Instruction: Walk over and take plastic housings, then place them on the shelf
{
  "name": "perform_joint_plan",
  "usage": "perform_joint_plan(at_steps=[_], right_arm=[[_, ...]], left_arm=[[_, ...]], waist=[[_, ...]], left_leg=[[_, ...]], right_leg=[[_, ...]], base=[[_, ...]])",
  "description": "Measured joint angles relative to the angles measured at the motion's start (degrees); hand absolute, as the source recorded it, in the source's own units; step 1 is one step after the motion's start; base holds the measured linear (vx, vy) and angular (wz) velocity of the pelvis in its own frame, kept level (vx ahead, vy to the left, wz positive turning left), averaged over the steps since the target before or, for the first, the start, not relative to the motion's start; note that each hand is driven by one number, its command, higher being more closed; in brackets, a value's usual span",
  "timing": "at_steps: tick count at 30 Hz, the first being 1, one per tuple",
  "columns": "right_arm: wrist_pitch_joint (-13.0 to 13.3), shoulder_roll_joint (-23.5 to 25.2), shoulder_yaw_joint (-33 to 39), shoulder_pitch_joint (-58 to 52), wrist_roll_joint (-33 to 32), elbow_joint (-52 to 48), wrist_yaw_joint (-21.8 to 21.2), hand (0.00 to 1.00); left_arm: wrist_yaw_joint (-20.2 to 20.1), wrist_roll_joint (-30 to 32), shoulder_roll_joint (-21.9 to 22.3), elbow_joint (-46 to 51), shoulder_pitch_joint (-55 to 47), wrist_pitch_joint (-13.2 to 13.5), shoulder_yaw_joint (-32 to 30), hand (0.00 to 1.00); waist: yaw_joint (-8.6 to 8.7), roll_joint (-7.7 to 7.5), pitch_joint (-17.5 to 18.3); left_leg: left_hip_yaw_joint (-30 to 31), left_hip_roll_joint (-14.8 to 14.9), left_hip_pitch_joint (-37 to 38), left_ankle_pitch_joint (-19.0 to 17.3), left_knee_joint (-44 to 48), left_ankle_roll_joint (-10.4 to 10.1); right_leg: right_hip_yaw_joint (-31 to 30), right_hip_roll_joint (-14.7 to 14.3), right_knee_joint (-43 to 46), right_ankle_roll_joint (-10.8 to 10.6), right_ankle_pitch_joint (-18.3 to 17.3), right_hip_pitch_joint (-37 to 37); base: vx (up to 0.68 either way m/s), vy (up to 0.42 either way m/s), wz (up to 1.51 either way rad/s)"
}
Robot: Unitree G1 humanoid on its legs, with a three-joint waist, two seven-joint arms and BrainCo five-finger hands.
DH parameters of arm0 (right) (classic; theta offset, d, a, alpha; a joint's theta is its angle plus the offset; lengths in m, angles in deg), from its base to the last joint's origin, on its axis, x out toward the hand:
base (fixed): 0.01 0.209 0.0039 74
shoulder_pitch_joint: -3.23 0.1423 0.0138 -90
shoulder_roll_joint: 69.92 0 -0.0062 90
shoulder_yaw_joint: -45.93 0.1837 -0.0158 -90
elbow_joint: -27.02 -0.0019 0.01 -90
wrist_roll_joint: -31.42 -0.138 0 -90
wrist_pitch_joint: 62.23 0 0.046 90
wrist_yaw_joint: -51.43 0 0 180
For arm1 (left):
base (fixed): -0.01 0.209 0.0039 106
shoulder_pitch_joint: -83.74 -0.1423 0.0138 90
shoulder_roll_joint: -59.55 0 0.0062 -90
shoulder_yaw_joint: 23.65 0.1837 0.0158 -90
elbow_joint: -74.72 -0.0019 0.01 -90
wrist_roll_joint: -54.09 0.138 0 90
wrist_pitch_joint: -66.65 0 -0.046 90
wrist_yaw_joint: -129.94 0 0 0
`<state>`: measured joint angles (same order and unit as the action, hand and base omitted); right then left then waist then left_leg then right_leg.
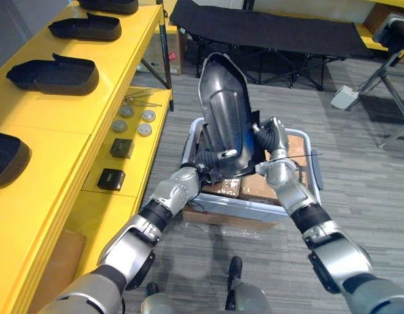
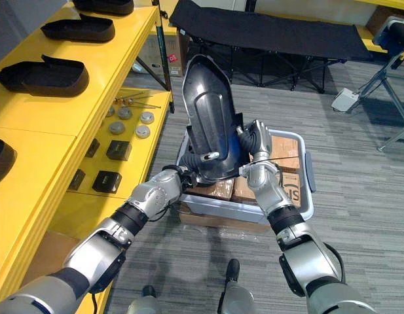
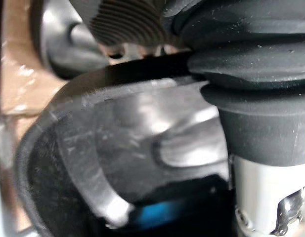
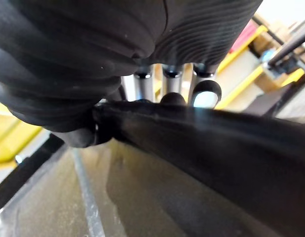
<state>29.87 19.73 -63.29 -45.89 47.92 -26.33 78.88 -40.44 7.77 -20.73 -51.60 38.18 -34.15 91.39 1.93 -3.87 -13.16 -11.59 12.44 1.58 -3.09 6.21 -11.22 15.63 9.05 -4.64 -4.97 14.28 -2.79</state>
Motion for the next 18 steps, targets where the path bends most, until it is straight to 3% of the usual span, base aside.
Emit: perform_joint_plan(at_steps=[4, 6, 11, 18], right_arm=[[0.6, 0.8, 0.1, -3.1, -0.1, -2.7, 0.3, 1.0], [1.5, 1.1, 0.1, -4.2, -0.1, -3.8, 0.4, 1.0], [2.9, 2.7, 0.0, -6.3, 0.0, -6.8, 1.5, 1.0], [5.4, 4.5, 0.1, -9.3, -0.4, -8.1, 4.0, 1.0]], left_arm=[[3.6, 0.0, 0.3, 0.0, -0.1, 3.1, -0.6, 1.0], [4.9, 0.1, 0.4, -0.4, -0.1, 3.2, -1.1, 1.0], [6.7, -0.6, 1.3, -0.5, -2.3, 7.2, -2.4, 1.0], [7.0, -4.8, 2.4, -0.5, -4.9, 10.1, -2.6, 1.0]], waist=[[-0.82, -0.01, 0.0], [-0.76, -0.01, 0.0], [-0.4, -0.16, 0.1], [-0.28, -2.09, 1.3]], left_leg=[[-0.1, 0.0, 0.3, 0.0, 0.0, 0.0], [-0.1, 0.0, 0.3, 0.1, 0.0, -0.1], [-0.2, 0.0, 0.9, 1.2, -1.7, -0.2], [-0.4, 0.0, 1.4, 1.5, -2.6, -0.3]], right_leg=[[0.0, 0.0, 0.0, 0.0, -0.2, 0.1], [-0.1, 0.0, 0.0, 0.0, -0.5, 0.1], [0.1, -0.1, 0.0, 0.2, -0.6, -0.1], [0.2, -0.1, 0.0, 0.1, -0.3, 0.0]], base=[[-0.06, 0.009, -0.05], [-0.05, 0.006, -0.02], [-0.02, 0.002, 0.0], [0.01, 0.015, 0.0]])
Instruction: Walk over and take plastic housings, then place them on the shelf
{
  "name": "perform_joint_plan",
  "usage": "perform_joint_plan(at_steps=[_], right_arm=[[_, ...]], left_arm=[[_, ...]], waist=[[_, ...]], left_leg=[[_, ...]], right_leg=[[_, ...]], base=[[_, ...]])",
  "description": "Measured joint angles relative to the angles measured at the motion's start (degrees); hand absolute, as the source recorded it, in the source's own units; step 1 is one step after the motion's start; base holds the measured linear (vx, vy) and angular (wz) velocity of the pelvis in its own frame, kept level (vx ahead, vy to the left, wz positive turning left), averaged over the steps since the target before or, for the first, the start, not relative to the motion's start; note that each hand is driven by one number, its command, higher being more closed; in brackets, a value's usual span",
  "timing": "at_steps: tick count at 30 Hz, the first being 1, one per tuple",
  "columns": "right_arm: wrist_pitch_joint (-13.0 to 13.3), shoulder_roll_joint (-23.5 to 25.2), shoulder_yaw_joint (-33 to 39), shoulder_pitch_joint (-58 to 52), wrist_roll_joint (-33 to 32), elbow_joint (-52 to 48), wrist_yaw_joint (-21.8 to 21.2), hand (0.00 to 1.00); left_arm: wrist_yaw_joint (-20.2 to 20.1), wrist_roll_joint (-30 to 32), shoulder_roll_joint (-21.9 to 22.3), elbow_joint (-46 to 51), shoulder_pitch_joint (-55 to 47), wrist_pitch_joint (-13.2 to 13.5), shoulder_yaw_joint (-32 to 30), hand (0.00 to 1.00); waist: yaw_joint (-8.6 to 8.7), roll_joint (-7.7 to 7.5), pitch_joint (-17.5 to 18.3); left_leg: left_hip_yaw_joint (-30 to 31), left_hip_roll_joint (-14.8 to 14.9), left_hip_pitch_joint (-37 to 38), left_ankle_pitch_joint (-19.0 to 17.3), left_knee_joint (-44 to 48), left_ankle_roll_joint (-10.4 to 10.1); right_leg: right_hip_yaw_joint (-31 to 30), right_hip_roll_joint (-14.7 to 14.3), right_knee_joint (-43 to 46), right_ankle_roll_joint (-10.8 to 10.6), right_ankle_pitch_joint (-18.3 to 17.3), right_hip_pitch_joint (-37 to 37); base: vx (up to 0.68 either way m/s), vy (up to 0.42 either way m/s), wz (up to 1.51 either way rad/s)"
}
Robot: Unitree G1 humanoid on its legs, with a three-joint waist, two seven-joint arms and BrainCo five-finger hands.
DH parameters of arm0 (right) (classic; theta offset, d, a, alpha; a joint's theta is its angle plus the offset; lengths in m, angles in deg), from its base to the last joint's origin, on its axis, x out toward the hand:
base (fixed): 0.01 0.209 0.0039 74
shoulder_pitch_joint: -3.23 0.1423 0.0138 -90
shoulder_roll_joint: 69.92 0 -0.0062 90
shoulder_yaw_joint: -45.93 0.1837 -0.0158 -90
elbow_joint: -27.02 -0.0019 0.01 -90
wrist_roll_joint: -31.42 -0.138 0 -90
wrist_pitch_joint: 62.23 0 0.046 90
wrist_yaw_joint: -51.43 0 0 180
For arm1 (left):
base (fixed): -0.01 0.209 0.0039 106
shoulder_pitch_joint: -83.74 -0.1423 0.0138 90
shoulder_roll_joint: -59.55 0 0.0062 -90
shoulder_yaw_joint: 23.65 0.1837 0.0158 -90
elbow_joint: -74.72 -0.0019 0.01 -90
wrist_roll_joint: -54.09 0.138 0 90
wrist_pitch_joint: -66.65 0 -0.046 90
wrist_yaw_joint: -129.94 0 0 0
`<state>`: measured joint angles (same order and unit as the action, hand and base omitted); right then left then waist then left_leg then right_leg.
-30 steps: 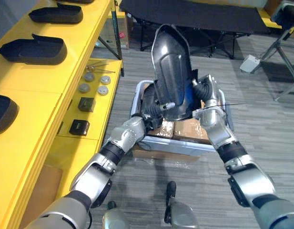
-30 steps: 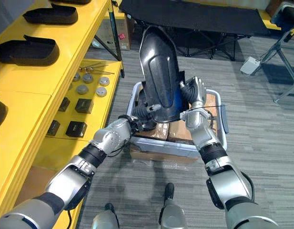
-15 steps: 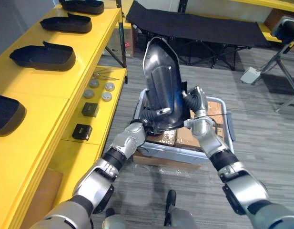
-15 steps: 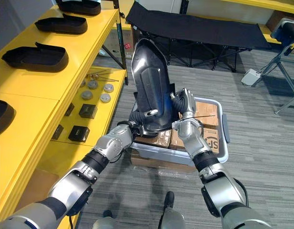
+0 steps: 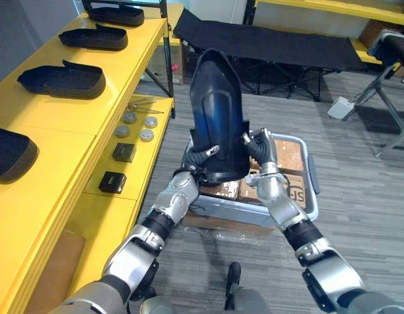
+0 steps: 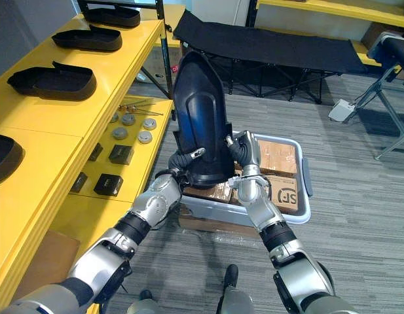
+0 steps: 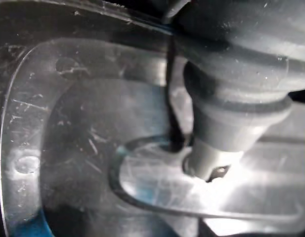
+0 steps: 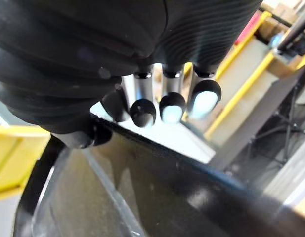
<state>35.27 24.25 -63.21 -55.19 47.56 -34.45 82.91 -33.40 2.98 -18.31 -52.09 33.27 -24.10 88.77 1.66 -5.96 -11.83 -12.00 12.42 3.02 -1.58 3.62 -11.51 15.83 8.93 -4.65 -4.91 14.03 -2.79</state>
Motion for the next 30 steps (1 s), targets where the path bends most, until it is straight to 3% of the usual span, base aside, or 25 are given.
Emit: perform_joint_plan(at_steps=[2, 3, 13, 16, 21, 25, 28, 30], right_arm=[[0.7, 0.3, 0.0, -0.9, -0.2, -1.2, 0.7, 1.0], [1.3, 0.5, 0.1, -1.7, 1.1, -1.8, 2.3, 0.0], [3.5, 1.6, 0.5, -15.1, 5.3, -12.3, 8.8, 0.0], [5.8, 2.1, 0.3, -18.4, 4.9, -15.8, 9.9, 0.0], [9.9, 2.8, -0.1, -24.8, 1.3, -19.6, 6.5, 0.0], [10.9, 2.7, -0.1, -27.0, -0.2, -23.0, 4.8, 0.0], [14.1, 2.4, 0.0, -28.0, -4.9, -28.0, 4.8, 0.0], [16.3, 2.5, -0.1, -28.1, -7.8, -29.3, 4.5, 0.0]], left_arm=[[-0.3, -0.1, 0.1, 0.5, -0.8, 1.7, 0.2, 1.0], [-0.6, -0.2, 0.1, 2.0, -1.8, 1.8, 0.2, 1.0], [-2.8, -6.3, 2.0, 14.6, -9.5, 4.4, -2.5, 1.0], [-2.9, -6.1, 2.2, 20.8, -15.1, 4.5, -2.7, 1.0], [-1.4, 8.6, 2.6, 31.1, -24.1, 4.4, -3.8, 1.0], [1.4, 22.7, 2.9, 31.8, -29.6, 4.4, -5.5, 1.0], [5.8, 35.1, 2.8, 31.8, -35.5, 5.0, -7.2, 1.0], [8.5, 40.5, 2.5, 31.8, -37.3, 6.5, -8.3, 1.0]], waist=[[0.03, -0.28, 0.2], [0.01, -0.32, 0.2], [0.09, -0.3, 0.2], [0.47, -0.29, 0.2], [-0.07, 0.11, 0.4], [-0.76, 2.3, 1.6], [-0.98, 3.62, 2.5], [-1.1, 3.7, 2.6]], left_leg=[[0.0, -0.1, 0.1, 0.0, 0.0, 0.0], [0.0, -0.1, 0.3, -0.1, 0.0, 0.1], [0.5, -0.2, 2.1, -0.8, 0.0, 0.7], [0.5, -0.1, 2.2, -0.8, -0.1, 0.7], [0.8, -0.1, 2.0, -0.8, 0.1, 0.4], [1.7, -0.2, 1.8, -0.9, 0.0, 0.4], [2.6, 0.1, 2.0, -1.1, 0.0, 0.3], [2.6, 0.1, 1.9, -1.1, 0.0, 0.3]], right_leg=[[0.0, 0.1, 0.0, 0.0, 0.0, 0.1], [0.1, 0.1, 0.0, 0.0, 0.0, 0.3], [0.8, 0.3, 0.0, -0.4, -1.6, 2.7], [0.9, 0.3, 0.0, -0.4, -1.6, 2.7], [1.4, 0.3, 0.0, -0.6, -1.4, 2.9], [2.1, 0.3, 0.0, -0.8, -1.6, 3.2], [3.2, 0.2, 0.0, -1.1, -2.4, 4.1], [3.2, 0.2, 0.0, -1.2, -2.4, 4.1]], base=[[0.03, 0.037, 0.02], [0.0, 0.0, 0.0], [-0.01, 0.004, 0.03], [0.0, 0.007, 0.01], [0.01, 0.015, 0.02], [0.02, 0.02, 0.09], [0.01, 0.017, 0.16], [0.0, 0.007, 0.02]])
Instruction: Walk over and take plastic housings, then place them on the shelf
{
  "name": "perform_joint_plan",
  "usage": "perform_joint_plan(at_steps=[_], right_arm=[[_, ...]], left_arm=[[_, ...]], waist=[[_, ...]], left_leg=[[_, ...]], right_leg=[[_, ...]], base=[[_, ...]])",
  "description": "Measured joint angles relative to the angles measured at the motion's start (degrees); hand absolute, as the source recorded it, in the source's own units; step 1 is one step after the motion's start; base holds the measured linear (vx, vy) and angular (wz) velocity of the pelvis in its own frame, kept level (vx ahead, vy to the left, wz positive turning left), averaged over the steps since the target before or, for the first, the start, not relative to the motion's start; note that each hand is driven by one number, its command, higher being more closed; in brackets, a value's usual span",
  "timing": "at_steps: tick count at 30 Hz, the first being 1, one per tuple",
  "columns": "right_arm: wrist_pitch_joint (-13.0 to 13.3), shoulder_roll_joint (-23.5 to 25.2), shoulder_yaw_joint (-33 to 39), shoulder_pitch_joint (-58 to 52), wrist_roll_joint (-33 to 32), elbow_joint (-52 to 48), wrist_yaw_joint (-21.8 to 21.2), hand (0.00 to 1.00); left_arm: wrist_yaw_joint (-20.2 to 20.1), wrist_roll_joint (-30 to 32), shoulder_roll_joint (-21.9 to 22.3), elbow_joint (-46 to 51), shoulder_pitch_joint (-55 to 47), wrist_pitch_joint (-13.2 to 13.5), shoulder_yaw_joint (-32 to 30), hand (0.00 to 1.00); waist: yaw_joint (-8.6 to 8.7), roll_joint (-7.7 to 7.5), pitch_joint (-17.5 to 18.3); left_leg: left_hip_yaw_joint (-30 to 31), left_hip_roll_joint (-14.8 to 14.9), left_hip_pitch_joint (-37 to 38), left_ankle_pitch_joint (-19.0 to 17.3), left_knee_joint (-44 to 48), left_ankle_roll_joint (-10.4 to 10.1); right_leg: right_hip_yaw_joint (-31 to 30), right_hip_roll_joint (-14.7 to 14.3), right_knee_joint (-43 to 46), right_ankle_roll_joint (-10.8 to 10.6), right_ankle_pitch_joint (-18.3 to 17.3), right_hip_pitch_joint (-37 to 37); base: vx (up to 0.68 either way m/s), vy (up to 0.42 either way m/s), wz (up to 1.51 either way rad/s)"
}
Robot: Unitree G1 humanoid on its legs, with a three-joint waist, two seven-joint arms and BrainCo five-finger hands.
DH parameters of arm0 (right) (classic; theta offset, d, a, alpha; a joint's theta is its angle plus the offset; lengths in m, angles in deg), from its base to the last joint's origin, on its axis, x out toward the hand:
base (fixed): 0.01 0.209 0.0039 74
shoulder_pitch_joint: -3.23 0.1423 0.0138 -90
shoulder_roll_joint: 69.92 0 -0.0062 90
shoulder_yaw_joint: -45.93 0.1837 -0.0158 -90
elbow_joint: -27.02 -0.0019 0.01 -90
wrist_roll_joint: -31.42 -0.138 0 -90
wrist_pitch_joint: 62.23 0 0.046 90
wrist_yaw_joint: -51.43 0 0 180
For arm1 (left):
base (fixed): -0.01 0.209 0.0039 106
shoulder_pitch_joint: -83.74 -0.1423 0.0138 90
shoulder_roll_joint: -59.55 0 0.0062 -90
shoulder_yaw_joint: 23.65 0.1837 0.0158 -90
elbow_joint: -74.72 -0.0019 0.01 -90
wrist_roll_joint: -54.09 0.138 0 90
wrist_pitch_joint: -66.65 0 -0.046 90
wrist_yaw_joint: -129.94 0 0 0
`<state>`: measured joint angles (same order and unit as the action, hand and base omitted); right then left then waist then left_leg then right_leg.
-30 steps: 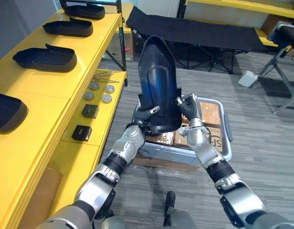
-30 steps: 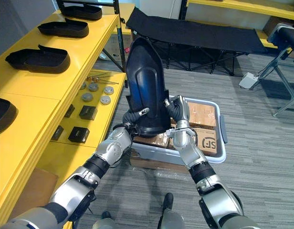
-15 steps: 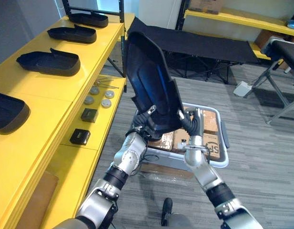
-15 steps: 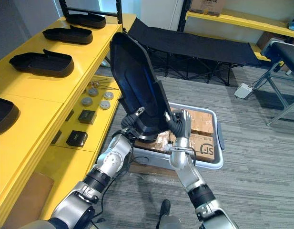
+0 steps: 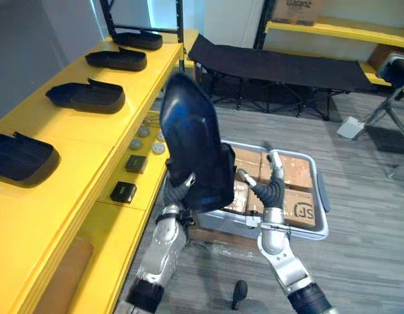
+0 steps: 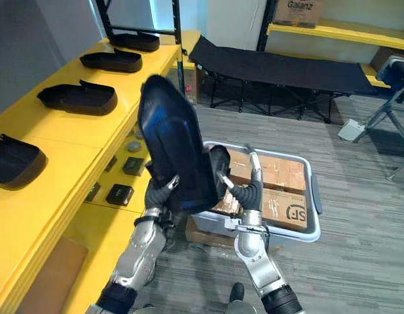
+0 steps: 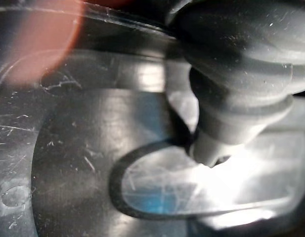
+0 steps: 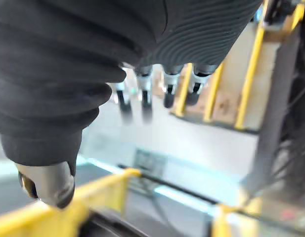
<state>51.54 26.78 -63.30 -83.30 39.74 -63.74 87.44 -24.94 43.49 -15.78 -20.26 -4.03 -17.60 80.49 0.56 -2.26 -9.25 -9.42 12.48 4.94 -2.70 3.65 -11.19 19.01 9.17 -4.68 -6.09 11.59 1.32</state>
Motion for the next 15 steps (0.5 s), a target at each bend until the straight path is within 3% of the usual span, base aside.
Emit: perform_joint_plan(at_steps=[4, 8, 13, 15], right_arm=[[5.7, 0.0, 1.3, -4.5, -7.9, -6.1, -2.8, 0.0], [5.1, -0.1, 5.4, -9.5, -8.9, -7.9, -4.6, 0.0], [4.9, 0.2, 9.4, -16.3, -16.5, -7.4, -10.4, 0.0], [4.7, 0.5, 10.0, -17.2, -17.7, -5.5, -12.4, 0.0]], left_arm=[[8.0, 12.3, -0.5, 2.5, -2.0, 4.5, -3.1, 1.0], [12.0, 17.3, -0.6, 5.1, -3.3, 8.5, -5.3, 1.0], [13.6, 17.2, -0.4, 9.8, -9.8, 13.0, -9.5, 1.0], [14.4, 17.2, -0.3, 12.4, -11.6, 13.6, -10.7, 1.0]], waist=[[-0.13, -0.02, 0.0], [0.03, 0.44, 0.5], [0.43, 2.17, 1.7], [0.38, 2.51, 2.0]], left_leg=[[-0.1, 0.0, 0.0, -0.3, 0.1, 0.2], [-0.6, 0.0, 0.1, -0.6, 0.2, 0.2], [-2.2, 0.1, 0.1, -1.1, 0.2, 0.2], [-2.1, 0.1, 0.1, -1.1, 0.3, 0.2]], right_leg=[[-0.1, 0.0, 0.0, 0.0, 0.0, 0.0], [-0.6, 0.0, 0.0, 0.0, -0.1, -0.3], [-2.0, -0.2, -0.1, 0.0, -0.2, -1.5], [-1.9, -0.2, -0.1, 0.0, -0.2, -1.3]], base=[[0.0, 0.0, 0.0], [0.0, 0.023, -0.06], [0.02, 0.03, -0.15], [0.0, 0.011, 0.02]])
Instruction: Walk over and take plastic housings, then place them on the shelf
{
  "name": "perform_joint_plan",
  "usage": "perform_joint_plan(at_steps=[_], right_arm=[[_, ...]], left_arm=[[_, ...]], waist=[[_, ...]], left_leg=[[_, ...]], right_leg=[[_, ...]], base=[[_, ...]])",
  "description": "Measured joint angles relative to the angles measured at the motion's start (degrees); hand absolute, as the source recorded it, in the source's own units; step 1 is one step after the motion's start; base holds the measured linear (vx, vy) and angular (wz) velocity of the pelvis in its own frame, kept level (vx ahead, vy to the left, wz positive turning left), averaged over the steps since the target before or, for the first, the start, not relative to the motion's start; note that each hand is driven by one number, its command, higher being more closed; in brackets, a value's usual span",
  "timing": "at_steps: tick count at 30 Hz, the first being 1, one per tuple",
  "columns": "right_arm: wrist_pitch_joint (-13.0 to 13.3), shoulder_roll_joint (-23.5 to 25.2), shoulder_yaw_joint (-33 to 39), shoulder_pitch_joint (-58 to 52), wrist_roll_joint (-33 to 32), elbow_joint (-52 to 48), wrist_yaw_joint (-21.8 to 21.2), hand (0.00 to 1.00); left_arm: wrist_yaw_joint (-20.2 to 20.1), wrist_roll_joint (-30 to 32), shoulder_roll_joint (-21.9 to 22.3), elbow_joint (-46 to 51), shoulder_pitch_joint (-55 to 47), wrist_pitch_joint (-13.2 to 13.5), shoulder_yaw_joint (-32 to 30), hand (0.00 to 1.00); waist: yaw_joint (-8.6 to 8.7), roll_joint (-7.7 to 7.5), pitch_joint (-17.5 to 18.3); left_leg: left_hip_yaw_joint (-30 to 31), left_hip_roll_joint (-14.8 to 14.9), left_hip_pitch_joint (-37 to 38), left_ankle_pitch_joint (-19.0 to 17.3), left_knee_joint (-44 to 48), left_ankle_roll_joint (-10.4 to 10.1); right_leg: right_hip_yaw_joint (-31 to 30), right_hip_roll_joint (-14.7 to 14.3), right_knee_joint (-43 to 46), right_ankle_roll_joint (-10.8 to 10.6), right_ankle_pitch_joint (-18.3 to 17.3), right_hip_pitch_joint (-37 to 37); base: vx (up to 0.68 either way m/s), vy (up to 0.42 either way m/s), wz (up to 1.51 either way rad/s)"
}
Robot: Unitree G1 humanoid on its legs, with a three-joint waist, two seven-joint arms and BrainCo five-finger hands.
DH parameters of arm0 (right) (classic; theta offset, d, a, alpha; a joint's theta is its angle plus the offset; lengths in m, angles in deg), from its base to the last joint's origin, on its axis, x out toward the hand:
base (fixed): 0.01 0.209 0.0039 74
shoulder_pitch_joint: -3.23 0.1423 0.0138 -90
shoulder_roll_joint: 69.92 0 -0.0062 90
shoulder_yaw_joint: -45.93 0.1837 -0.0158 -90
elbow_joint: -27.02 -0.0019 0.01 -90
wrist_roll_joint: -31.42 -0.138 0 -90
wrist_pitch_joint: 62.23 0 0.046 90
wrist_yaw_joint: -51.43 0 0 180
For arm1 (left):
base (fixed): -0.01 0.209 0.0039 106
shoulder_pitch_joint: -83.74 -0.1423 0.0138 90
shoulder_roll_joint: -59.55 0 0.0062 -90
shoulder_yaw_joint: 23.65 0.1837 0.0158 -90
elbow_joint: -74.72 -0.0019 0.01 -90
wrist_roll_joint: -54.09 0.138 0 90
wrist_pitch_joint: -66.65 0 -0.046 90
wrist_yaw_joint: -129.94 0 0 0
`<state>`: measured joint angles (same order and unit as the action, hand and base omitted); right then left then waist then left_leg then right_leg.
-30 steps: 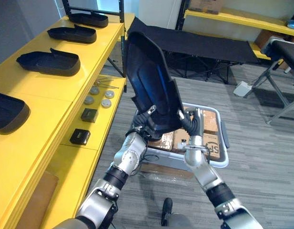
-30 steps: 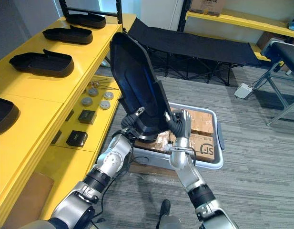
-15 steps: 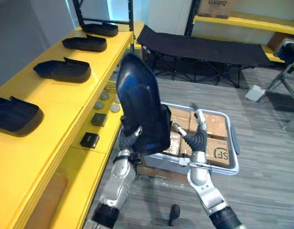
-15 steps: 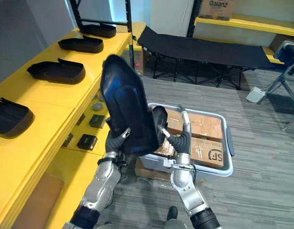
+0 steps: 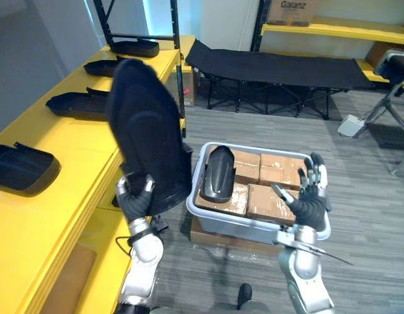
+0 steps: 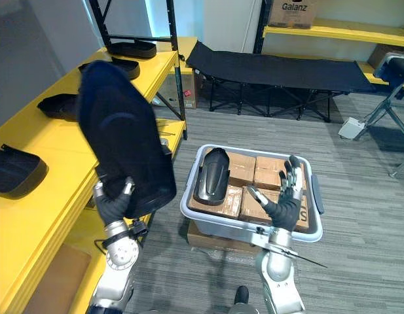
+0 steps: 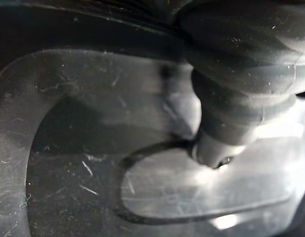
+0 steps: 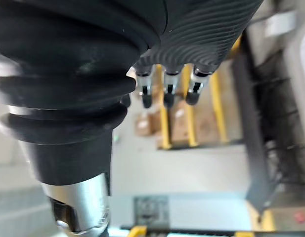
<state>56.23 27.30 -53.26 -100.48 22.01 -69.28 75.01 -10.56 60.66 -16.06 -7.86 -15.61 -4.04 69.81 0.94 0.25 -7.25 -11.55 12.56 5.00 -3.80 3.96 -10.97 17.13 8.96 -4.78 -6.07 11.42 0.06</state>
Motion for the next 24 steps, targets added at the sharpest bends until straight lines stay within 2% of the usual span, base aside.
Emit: perform_joint_plan(at_steps=[2, 5, 8, 9, 14, 17, 19, 22, 24], right_arm=[[-0.2, 0.6, 0.0, 0.2, 0.2, 2.8, -1.2, 0.0], [-1.6, 1.6, -0.7, 1.3, 1.0, 8.5, -2.4, 0.0], [-2.6, 1.6, -2.4, 4.4, 2.6, 11.8, -2.9, 0.0], [-2.8, 1.5, -2.9, 6.2, 3.8, 12.4, -3.6, 0.0], [-3.6, 1.4, -6.9, 14.5, 4.3, 14.4, -4.9, 0.0], [-4.8, 2.1, -10.7, 19.4, -0.8, 15.4, -9.0, 0.0], [-5.6, 3.6, -13.2, 20.6, -2.0, 17.8, -11.4, 0.0], [-9.0, 4.3, -17.2, 20.1, -0.5, 19.5, -13.0, 0.0], [-10.3, 4.8, -17.3, 18.7, -0.8, 19.5, -13.6, 0.0]], left_arm=[[0.4, 0.0, 0.0, 3.2, -1.2, 0.7, -1.4, 1.0], [0.4, 0.1, 0.1, 7.1, -2.5, 1.1, -3.5, 1.0], [0.1, 0.1, 0.8, 12.1, -6.0, 1.1, -7.5, 1.0], [-0.2, 0.1, 1.3, 13.9, -7.7, 1.1, -9.7, 1.0], [-2.9, -2.2, 2.5, 16.7, -12.4, 1.3, -16.6, 1.0], [-4.6, -4.1, 4.5, 17.1, -15.8, 1.8, -21.2, 1.0], [-5.0, -5.7, 5.3, 17.3, -17.3, 2.2, -22.3, 1.0], [-6.9, -6.4, 6.6, 17.4, -17.7, 4.6, -22.7, 1.0], [-9.0, -3.8, 6.3, 17.4, -16.6, 6.1, -22.0, 1.0]], waist=[[-0.41, 0.05, 0.0], [-0.97, 0.21, 0.1], [-2.96, 0.8, 0.5], [-4.38, 1.29, 0.9], [-8.89, 1.42, 1.0], [-11.43, 1.27, 1.1], [-12.01, 1.25, 1.1], [-12.66, 1.37, 0.7], [-11.43, 1.12, 0.0]], left_leg=[[0.3, -0.1, -0.1, -0.1, 0.1, 0.2], [4.0, -0.6, -1.4, -0.2, 0.5, 0.5], [8.3, -1.4, -3.3, 0.0, 0.6, 0.8], [10.5, -1.9, -4.2, 0.4, 0.6, 0.9], [15.5, -2.4, -4.5, 1.2, 0.7, 0.5], [16.8, -2.7, -4.5, 1.0, 0.7, 0.7], [17.4, -2.9, -4.1, 0.7, 0.7, 1.1], [17.5, -3.4, -4.4, 0.4, 1.1, 1.9], [15.3, -4.1, -6.4, 0.7, 3.1, 4.1]], right_leg=[[0.3, 0.1, -0.1, 0.0, 0.0, 0.2], [3.9, 0.8, -0.4, -0.4, -1.3, 2.1], [8.1, 1.6, -0.4, -0.9, -2.0, 3.7], [10.3, 2.0, -0.4, -1.1, -2.2, 4.4], [14.9, 1.9, 0.1, -1.7, -2.7, 7.5], [15.9, 2.0, 0.1, -1.9, -3.6, 8.6], [16.5, 2.0, 0.1, -1.9, -3.9, 9.3], [18.9, 2.6, 0.1, -2.2, -4.6, 11.0], [22.9, 3.8, 0.1, -2.7, -5.0, 13.0]], base=[[-0.01, 0.018, 0.1], [-0.03, 0.019, 0.6], [0.0, 0.022, 0.74], [0.03, 0.025, 0.66], [0.04, 0.011, 0.56], [0.01, 0.027, 0.24], [0.02, 0.026, 0.15], [0.0, 0.022, 0.3], [-0.01, 0.03, 0.94]])
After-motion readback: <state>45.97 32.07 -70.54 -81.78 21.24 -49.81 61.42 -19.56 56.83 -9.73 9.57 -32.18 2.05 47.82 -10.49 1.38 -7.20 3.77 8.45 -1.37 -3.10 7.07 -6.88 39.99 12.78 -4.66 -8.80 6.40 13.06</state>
